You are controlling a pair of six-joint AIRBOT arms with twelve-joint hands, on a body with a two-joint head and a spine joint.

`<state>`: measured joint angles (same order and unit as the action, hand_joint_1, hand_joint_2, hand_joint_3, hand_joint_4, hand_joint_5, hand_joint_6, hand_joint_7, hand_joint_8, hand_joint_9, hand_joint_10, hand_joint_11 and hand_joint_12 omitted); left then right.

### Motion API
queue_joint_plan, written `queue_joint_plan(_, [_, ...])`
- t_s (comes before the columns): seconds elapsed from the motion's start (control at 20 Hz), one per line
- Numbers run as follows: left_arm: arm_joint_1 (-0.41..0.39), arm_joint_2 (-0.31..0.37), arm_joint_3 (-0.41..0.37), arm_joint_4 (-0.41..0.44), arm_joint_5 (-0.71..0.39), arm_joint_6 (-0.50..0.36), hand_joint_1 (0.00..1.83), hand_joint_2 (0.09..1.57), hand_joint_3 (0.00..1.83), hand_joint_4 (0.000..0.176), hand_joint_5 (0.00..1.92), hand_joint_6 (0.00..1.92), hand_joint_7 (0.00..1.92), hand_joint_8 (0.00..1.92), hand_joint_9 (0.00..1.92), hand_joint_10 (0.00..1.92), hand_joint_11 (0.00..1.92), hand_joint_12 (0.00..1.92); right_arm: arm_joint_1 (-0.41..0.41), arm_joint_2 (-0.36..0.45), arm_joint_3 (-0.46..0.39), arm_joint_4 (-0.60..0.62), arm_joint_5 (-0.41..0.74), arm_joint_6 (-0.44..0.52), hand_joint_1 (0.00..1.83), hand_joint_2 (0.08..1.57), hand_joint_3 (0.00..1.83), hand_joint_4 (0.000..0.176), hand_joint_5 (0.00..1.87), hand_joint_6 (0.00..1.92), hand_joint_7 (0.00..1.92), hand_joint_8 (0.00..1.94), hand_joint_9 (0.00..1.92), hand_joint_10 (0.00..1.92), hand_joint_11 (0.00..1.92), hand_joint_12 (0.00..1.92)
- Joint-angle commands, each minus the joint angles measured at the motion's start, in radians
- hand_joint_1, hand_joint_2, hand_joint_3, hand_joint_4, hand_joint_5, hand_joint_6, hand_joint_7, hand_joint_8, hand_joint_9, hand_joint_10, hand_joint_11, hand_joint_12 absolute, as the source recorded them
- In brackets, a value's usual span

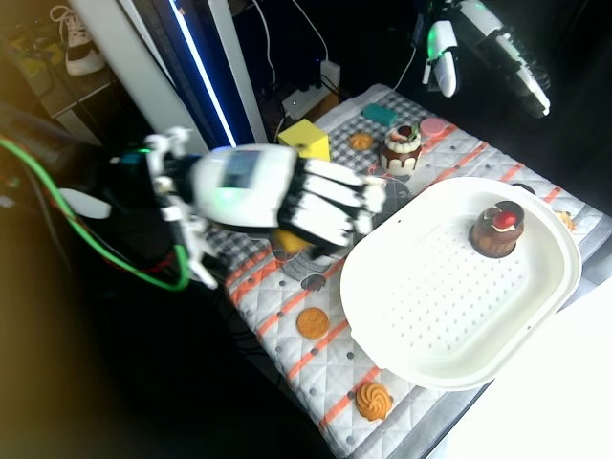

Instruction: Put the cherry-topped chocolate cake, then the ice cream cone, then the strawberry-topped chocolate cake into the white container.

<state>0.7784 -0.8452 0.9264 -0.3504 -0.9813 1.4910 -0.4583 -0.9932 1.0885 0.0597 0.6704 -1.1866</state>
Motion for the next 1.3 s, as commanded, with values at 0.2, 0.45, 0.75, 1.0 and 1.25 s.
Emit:
queue_joint_plan(0.2, [-0.007, -0.005, 0.008, 0.027, -0.125, -0.004, 0.61, 1.36, 0.00, 0.172, 0.00, 0.00, 0.00, 0.00, 0.00, 0.00, 0.00, 0.00, 0.094, -0.151, 0.177, 0.068, -0.107, -0.038, 1.12, 1.32, 0.00, 0.000, 0.59, 1.44, 0.69, 1.63, 0.67, 1.55, 0.65, 1.86])
queue_joint_plan(0.45, [-0.022, -0.031, 0.023, 0.050, -0.094, -0.004, 0.61, 1.37, 0.00, 0.164, 0.00, 0.00, 0.00, 0.00, 0.00, 0.00, 0.00, 0.00, 0.124, -0.286, 0.357, 0.156, -0.224, -0.049, 1.10, 1.35, 0.00, 0.000, 0.46, 1.60, 0.70, 1.57, 0.49, 1.25, 0.21, 1.80])
queue_joint_plan(0.75, [-0.038, -0.037, 0.030, 0.062, -0.076, -0.005, 0.60, 1.37, 0.01, 0.142, 0.00, 0.00, 0.00, 0.00, 0.00, 0.00, 0.00, 0.00, 0.154, -0.292, 0.321, 0.289, -0.244, -0.269, 0.82, 1.21, 0.00, 0.074, 0.00, 0.02, 0.00, 0.01, 0.00, 0.54, 0.00, 1.30])
queue_joint_plan(1.0, [-0.022, -0.022, 0.019, 0.043, -0.094, -0.005, 0.60, 1.38, 0.00, 0.158, 0.00, 0.00, 0.00, 0.00, 0.00, 0.00, 0.00, 0.00, 0.153, -0.196, 0.189, 0.282, -0.135, -0.269, 0.72, 1.18, 0.00, 0.011, 0.00, 0.00, 0.00, 0.00, 0.01, 0.03, 0.00, 1.38])
queue_joint_plan(1.25, [0.009, 0.002, 0.002, 0.014, -0.125, -0.005, 0.65, 1.37, 0.00, 0.134, 0.00, 0.00, 0.00, 0.00, 0.00, 0.00, 0.00, 0.00, 0.077, -0.049, 0.010, 0.222, 0.011, -0.268, 0.73, 1.16, 0.00, 0.018, 0.00, 0.00, 0.00, 0.00, 0.00, 0.27, 0.00, 1.48])
